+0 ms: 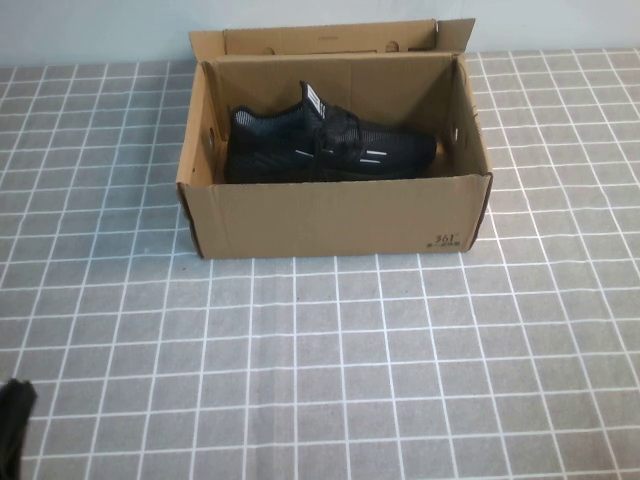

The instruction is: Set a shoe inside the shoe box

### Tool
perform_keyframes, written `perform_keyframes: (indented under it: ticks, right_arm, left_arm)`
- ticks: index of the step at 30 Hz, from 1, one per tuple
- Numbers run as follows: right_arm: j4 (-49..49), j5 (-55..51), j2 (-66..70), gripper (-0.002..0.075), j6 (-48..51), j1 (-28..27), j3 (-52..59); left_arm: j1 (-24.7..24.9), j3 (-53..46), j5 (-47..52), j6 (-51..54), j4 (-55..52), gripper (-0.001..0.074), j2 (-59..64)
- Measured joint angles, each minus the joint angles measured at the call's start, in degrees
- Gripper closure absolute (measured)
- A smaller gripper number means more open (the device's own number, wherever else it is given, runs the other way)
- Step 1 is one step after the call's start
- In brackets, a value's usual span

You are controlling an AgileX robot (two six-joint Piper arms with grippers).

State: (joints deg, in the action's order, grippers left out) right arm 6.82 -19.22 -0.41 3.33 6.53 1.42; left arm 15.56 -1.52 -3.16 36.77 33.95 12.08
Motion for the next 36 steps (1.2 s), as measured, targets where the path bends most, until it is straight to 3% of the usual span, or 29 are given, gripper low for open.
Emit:
perform_keyframes:
  ticks: [4, 10, 16, 22, 36]
  right_arm:
    - [0.0, -0.09, 0.0, 0.0742, 0.0, 0.0, 0.0]
    - [0.0, -0.09, 0.0, 0.0742, 0.0, 0.0, 0.0]
    - [0.09, -0.09, -0.09, 0.0742, 0.0, 0.0, 0.0]
    - [0.09, -0.09, -0.09, 0.0742, 0.0, 0.0, 0.0]
    - [0.09, -0.09, -0.09, 0.0742, 0.0, 0.0, 0.0]
  left_arm:
    - [-4.0, 0.0, -0.82, -8.54, -13.72, 0.0736, -2.88]
    - [-10.68, 0.0, 4.63, -17.7, -23.05, 0.0736, -11.31]
    - [-11.47, 0.0, 14.83, -33.13, -38.08, 0.0736, -12.6]
    - [-11.47, 0.0, 25.39, -36.77, -40.14, 0.0736, -12.73]
    - [-11.51, 0.0, 25.55, -36.77, -40.48, 0.0736, -12.73]
